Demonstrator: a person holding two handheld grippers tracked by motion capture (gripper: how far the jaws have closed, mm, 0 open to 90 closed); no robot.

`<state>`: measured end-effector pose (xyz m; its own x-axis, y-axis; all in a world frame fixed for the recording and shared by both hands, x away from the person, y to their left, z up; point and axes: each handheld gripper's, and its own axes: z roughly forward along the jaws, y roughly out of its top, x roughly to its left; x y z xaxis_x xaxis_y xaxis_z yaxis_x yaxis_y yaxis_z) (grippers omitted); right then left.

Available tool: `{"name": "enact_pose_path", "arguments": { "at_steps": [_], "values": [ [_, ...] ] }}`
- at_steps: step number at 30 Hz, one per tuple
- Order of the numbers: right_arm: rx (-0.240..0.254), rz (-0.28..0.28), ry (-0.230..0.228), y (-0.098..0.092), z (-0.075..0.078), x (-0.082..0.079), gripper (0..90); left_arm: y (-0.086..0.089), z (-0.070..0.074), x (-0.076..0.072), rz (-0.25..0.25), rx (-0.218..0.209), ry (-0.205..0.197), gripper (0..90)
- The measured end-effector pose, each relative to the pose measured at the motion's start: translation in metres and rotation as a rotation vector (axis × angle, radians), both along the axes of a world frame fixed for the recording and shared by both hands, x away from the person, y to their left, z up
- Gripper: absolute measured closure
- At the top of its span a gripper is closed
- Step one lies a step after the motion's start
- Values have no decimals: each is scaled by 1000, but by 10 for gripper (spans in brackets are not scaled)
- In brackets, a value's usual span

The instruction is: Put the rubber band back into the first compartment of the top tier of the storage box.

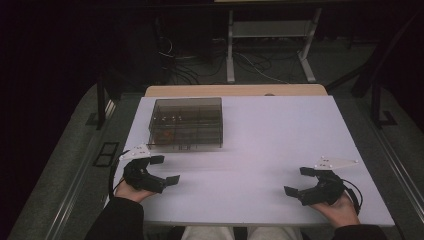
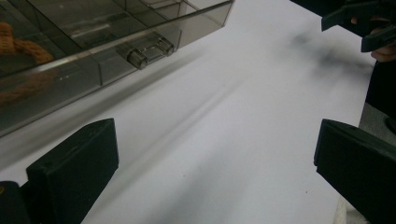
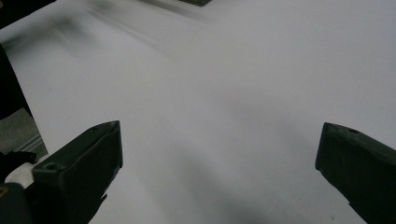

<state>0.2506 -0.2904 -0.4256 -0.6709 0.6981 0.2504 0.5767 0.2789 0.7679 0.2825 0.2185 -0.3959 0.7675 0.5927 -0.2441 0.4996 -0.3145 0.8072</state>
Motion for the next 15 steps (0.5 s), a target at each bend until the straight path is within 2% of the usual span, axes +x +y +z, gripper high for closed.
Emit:
{"name": "enact_pose_path", "arguments": {
  "at_steps": [15],
  "values": [
    [0,3,2,0,0,0,0,-11,-16,-2,-28,2,10,0]
  ]
}}
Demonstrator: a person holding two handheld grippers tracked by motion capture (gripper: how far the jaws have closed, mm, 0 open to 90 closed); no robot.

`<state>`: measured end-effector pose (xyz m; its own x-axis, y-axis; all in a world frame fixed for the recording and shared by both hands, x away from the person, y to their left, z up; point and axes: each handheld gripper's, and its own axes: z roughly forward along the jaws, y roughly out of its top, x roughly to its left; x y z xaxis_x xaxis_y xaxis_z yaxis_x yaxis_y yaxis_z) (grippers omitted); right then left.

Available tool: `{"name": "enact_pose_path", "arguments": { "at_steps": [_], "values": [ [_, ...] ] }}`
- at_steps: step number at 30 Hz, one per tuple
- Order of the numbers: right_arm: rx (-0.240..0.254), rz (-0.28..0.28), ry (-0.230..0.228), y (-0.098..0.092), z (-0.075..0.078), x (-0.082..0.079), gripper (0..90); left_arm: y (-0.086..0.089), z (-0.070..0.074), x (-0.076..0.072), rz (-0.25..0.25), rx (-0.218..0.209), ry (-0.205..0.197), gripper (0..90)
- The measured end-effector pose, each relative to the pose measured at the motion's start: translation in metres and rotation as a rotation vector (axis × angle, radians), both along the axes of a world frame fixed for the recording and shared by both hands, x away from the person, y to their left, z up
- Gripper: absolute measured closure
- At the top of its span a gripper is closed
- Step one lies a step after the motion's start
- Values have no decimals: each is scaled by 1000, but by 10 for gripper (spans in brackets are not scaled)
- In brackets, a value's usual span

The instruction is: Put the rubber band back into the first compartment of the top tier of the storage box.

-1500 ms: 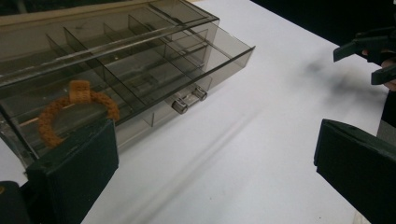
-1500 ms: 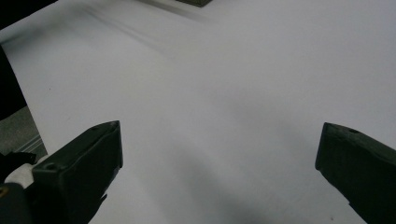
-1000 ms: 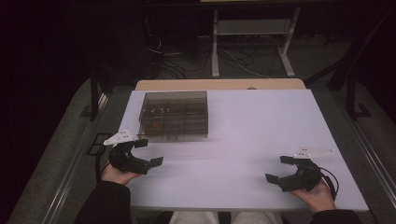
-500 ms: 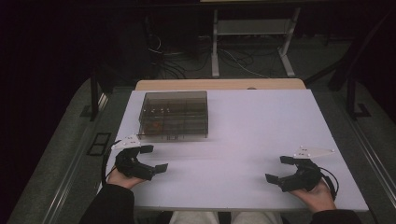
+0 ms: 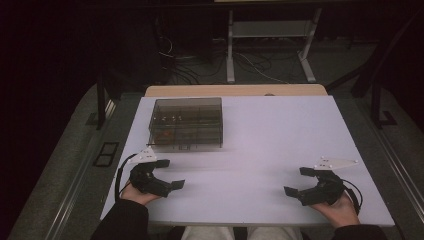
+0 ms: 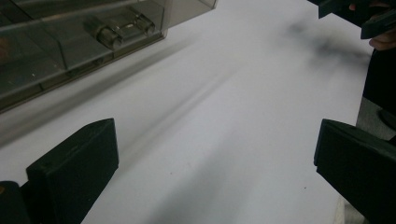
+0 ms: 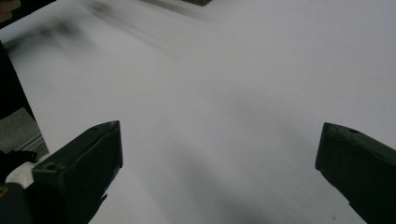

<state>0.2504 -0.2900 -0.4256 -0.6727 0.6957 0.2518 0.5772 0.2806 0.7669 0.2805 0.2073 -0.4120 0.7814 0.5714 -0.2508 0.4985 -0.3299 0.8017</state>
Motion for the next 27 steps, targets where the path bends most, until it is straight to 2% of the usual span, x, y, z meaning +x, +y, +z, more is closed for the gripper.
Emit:
{"name": "enact_pose_path", "arguments": {
  "at_steps": [18,27],
  "values": [
    [-2,3,3,0,0,0,0,-18,-15,-2,-39,15,2,0],
    [-4,4,2,0,0,0,0,-24,-21,-3,-38,8,-3,0]
  ]
}}
